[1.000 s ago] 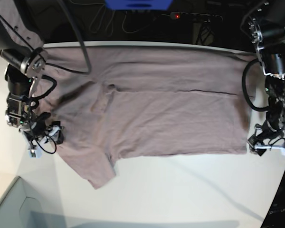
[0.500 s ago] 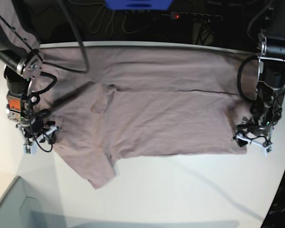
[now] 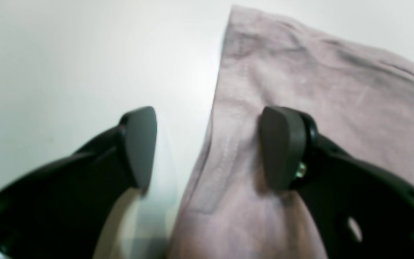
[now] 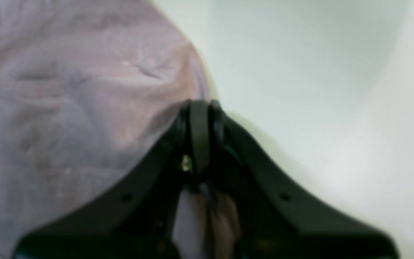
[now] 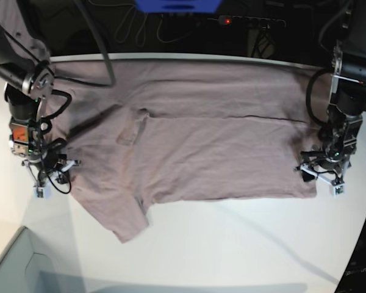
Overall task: Layout the t-shirt on the table in an organized manner, then fold the t-shirt properly
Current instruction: 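Release the edge and move both grippers to the shirt's hem corners, then grasp the hem corners with both grippers and fold them toward the collar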
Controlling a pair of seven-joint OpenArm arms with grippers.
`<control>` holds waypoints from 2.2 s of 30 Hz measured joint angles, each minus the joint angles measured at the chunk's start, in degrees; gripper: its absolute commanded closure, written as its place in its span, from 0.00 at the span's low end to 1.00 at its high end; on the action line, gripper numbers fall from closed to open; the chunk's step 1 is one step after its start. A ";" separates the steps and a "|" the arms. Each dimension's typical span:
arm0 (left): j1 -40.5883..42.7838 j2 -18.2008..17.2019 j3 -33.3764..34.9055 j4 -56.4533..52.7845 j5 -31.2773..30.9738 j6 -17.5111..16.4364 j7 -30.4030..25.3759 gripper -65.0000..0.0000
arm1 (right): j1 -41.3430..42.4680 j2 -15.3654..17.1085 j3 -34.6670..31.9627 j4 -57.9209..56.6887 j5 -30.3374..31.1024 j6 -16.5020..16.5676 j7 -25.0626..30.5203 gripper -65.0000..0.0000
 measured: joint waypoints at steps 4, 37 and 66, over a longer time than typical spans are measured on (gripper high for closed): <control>-0.85 0.85 0.26 -0.13 0.87 -0.33 0.74 0.33 | -1.01 -0.31 -2.03 0.46 0.83 -0.04 1.75 1.00; 9.22 1.07 -10.69 16.48 3.13 -3.10 5.95 1.00 | -14.58 -6.93 -2.12 27.41 0.31 0.22 -3.48 1.00; 28.98 1.27 -27.45 42.88 2.91 -3.96 16.20 1.00 | -44.41 -5.99 0.81 58.16 24.22 4.52 -3.52 1.00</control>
